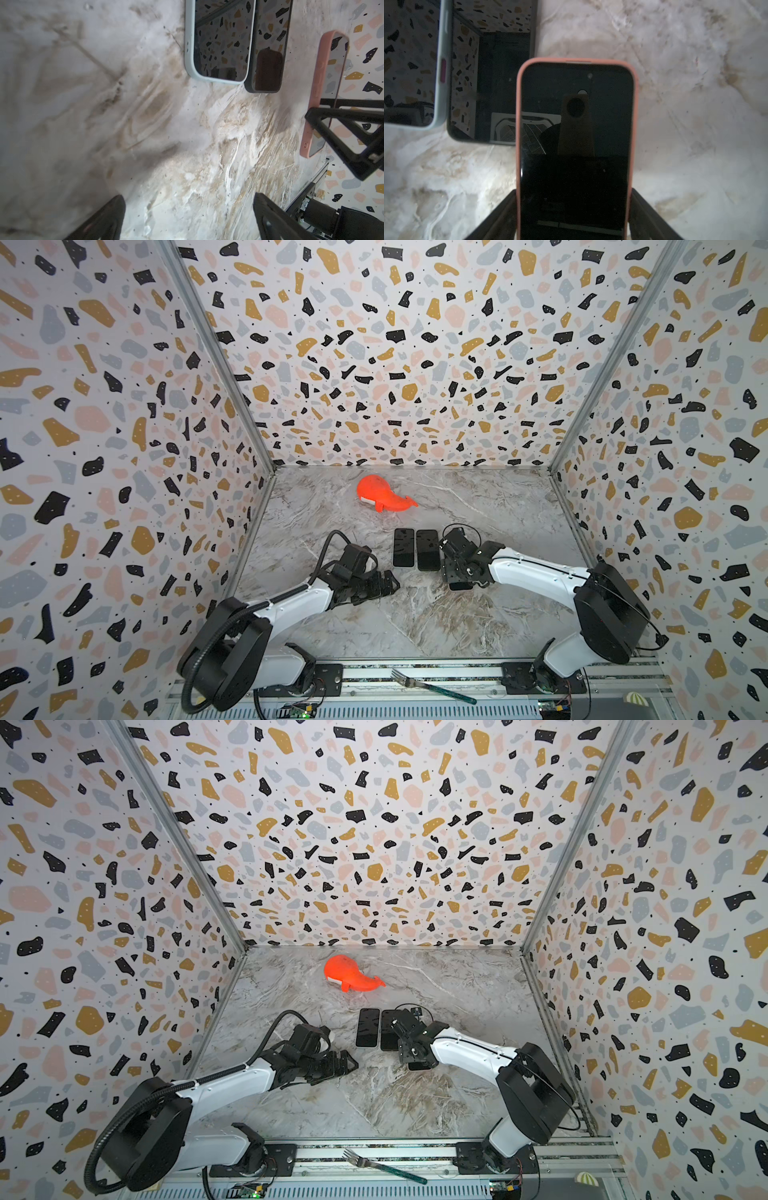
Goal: Put the phone into the phone case
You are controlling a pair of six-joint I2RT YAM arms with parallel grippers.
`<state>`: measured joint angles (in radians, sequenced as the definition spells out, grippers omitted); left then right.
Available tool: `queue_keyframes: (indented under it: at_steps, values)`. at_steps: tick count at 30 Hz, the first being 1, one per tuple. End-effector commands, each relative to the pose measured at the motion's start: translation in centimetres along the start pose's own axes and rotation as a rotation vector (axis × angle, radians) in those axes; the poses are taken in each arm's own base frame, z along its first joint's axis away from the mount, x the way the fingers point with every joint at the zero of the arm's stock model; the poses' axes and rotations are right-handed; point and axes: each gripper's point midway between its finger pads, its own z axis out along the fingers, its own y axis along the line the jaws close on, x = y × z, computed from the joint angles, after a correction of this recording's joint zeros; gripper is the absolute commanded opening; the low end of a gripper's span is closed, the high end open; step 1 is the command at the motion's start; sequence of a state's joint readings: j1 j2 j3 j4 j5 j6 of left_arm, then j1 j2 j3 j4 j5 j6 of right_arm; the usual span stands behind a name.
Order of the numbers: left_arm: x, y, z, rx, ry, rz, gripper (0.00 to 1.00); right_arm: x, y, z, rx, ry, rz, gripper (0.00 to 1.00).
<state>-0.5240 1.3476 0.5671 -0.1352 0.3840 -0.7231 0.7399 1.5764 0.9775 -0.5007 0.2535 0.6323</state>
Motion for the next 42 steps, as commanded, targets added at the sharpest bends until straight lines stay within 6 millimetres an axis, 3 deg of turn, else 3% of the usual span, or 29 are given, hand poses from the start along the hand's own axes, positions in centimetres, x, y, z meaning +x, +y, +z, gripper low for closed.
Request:
queue_keyframes:
  at_steps: [1, 9, 16, 35, 42]
  values:
    - [-1.6, -0.2, 0.3, -0.008, 0.023, 0.027, 0.97, -3.0, -0.2, 0.4, -0.025, -0.037, -0.014, 0.74]
    - [-4.2, 0.4, 1.6, -0.036, 0.068, 0.023, 0.95, -6.0, -0.7, 3.0, -0.038, -0.017, 0.012, 0.74]
    - [-4.8, 0.8, 1.9, -0.035, 0.080, 0.016, 0.95, -7.4, -0.4, 4.2, -0.046, -0.008, 0.010, 0.73]
    - [-4.9, 1.2, 2.4, -0.037, 0.094, 0.015, 0.95, -7.1, -0.3, 5.9, -0.046, 0.037, 0.089, 0.76]
    - [-4.8, 1.4, 2.4, -0.043, 0.099, 0.018, 0.95, -7.3, -0.4, 6.0, -0.038, 0.030, 0.096, 0.81]
